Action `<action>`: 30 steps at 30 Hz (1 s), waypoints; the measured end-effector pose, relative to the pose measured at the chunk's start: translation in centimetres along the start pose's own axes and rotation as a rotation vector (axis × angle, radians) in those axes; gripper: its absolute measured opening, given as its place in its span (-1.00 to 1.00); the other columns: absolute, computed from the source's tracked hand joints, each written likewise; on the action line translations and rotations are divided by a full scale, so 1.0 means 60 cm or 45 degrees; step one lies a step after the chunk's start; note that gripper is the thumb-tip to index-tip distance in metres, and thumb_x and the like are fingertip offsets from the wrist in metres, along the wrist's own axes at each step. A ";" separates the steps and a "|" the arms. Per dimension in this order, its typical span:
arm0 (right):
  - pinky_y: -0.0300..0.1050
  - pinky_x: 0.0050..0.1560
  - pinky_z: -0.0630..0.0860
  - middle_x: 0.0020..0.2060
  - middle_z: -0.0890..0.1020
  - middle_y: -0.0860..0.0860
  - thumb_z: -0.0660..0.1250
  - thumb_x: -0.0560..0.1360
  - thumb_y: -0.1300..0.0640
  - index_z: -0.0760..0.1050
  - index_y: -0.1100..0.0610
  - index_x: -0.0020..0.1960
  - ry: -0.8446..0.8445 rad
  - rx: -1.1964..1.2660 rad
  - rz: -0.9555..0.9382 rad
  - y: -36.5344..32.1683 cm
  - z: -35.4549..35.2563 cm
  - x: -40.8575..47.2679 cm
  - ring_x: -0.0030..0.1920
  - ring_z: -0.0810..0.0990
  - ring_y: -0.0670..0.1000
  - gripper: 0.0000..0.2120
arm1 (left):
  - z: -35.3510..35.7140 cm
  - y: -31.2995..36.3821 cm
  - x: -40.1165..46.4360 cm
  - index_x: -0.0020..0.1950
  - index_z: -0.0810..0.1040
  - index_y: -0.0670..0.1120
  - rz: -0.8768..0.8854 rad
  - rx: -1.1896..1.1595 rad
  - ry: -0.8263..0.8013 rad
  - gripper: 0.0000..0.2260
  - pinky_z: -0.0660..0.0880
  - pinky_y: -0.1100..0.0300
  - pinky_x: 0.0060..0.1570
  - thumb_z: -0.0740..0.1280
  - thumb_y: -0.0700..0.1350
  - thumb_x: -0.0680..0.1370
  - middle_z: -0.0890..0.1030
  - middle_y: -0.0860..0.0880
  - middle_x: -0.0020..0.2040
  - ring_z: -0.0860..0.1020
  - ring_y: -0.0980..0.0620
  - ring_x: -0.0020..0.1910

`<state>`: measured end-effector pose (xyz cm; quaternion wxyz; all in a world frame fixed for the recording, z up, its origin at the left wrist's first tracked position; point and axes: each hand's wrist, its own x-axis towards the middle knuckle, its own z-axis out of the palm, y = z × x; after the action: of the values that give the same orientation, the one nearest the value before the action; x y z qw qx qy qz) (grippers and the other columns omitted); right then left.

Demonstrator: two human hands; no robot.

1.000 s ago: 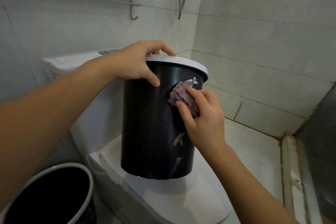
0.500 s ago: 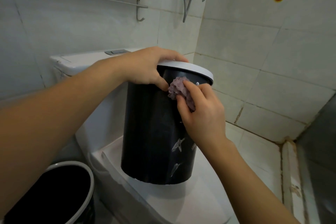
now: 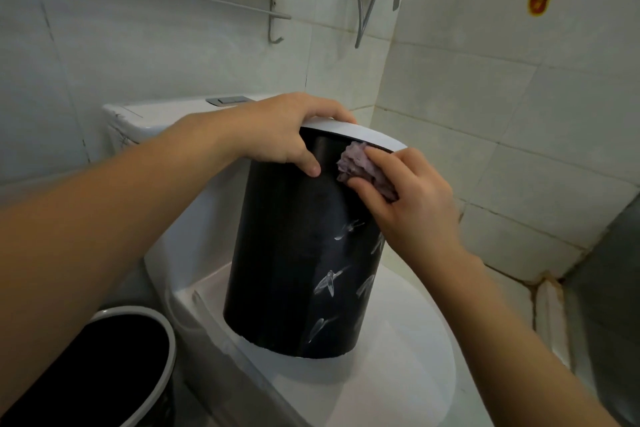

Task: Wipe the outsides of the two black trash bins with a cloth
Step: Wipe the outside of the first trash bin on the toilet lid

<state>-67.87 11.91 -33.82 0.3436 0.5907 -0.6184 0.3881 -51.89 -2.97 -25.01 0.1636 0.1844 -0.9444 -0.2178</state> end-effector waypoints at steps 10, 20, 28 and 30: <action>0.03 -0.33 0.54 -0.06 0.58 0.10 0.34 0.57 -0.02 0.61 0.12 0.23 -0.119 -0.117 -0.314 0.008 -0.005 -0.015 -0.12 0.56 0.11 -0.68 | -0.001 -0.018 -0.006 0.17 0.44 0.41 -0.039 -0.026 0.032 -0.38 0.55 0.00 0.14 0.54 -0.22 0.37 0.60 0.17 0.10 0.59 0.06 0.08; 0.08 -0.27 0.50 -0.08 0.55 0.18 0.32 0.60 0.07 0.60 0.16 0.23 -0.207 -0.156 -0.405 -0.001 -0.004 -0.036 -0.17 0.52 0.19 -0.73 | -0.001 -0.024 -0.010 0.16 0.43 0.41 -0.054 -0.082 0.041 -0.37 0.54 -0.07 0.19 0.53 -0.25 0.37 0.62 0.12 0.11 0.60 0.03 0.10; 0.00 -0.33 0.51 -0.06 0.58 0.12 0.32 0.59 0.06 0.60 0.15 0.22 -0.120 -0.180 -0.258 0.004 -0.003 -0.011 -0.11 0.55 0.15 -0.73 | -0.001 -0.018 -0.010 0.21 0.43 0.36 -0.045 -0.073 0.028 -0.39 0.53 -0.07 0.19 0.52 -0.24 0.39 0.58 0.12 0.15 0.57 0.02 0.13; -0.01 -0.33 0.52 -0.05 0.58 0.11 0.32 0.58 0.04 0.59 0.16 0.23 -0.138 -0.173 -0.230 0.000 -0.001 -0.013 -0.10 0.55 0.13 -0.71 | -0.001 -0.018 -0.010 0.20 0.44 0.36 -0.048 -0.082 0.025 -0.40 0.54 -0.07 0.18 0.52 -0.24 0.40 0.59 0.13 0.14 0.57 0.02 0.11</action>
<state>-67.80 12.32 -34.51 0.3824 0.6395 -0.6052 0.2802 -51.02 -3.67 -25.61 0.1744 0.1990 -0.9316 -0.2493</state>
